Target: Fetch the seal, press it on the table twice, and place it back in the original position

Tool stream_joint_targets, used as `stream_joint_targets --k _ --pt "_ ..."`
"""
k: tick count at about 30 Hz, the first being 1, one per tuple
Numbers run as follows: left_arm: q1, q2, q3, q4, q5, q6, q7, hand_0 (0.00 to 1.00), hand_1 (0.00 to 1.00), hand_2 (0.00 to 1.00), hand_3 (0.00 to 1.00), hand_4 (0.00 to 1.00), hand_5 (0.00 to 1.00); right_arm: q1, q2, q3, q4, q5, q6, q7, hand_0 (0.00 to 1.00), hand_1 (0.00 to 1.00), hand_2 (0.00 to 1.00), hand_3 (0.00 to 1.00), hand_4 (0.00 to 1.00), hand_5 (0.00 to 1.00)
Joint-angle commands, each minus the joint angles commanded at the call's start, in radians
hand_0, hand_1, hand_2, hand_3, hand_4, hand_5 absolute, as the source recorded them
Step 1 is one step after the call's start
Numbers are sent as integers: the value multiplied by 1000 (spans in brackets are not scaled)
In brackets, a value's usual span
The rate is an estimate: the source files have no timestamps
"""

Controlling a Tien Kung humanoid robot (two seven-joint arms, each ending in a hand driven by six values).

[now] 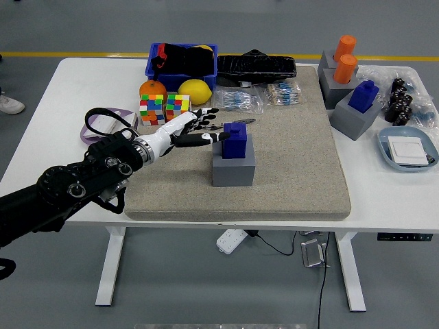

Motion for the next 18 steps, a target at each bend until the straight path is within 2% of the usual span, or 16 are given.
stream_joint_targets --k 1,2,7,8,11,13,14,18 --pt "3 4 -9 9 -18 0 -15 982 998 998 998 998 746 -1 1 4 0 -2 0 0 872 740 714 736 838 509" --pt "6 6 -18 18 -35 4 -29 984 998 998 998 998 883 -2 2 7 -1 -4 0 0 872 740 714 736 838 509" --pt "17 20 -61 48 -63 47 -57 984 998 998 998 998 883 -4 5 18 -2 -9 0 0 872 740 714 736 838 509" --pt "19 23 -69 53 -62 56 -60 983 998 998 998 998 845 -4 5 18 -2 -9 0 0 872 740 714 736 838 509" --pt "30 38 -106 70 -47 78 -62 983 998 998 998 998 845 -3 6 17 -1 -7 0 0 872 740 714 736 838 509" --pt "43 46 -141 88 -20 74 -52 983 998 998 998 998 845 -3 7 16 -1 -5 -1 0 872 740 714 736 838 509" --pt "50 50 -159 95 -12 73 -48 979 996 981 998 974 711 -3 8 16 -1 -4 -1 0 872 739 714 736 838 509" --pt "77 68 -229 116 1 76 -46 979 996 981 998 974 711 -4 10 25 -2 -12 -1 0 872 739 714 736 838 509"
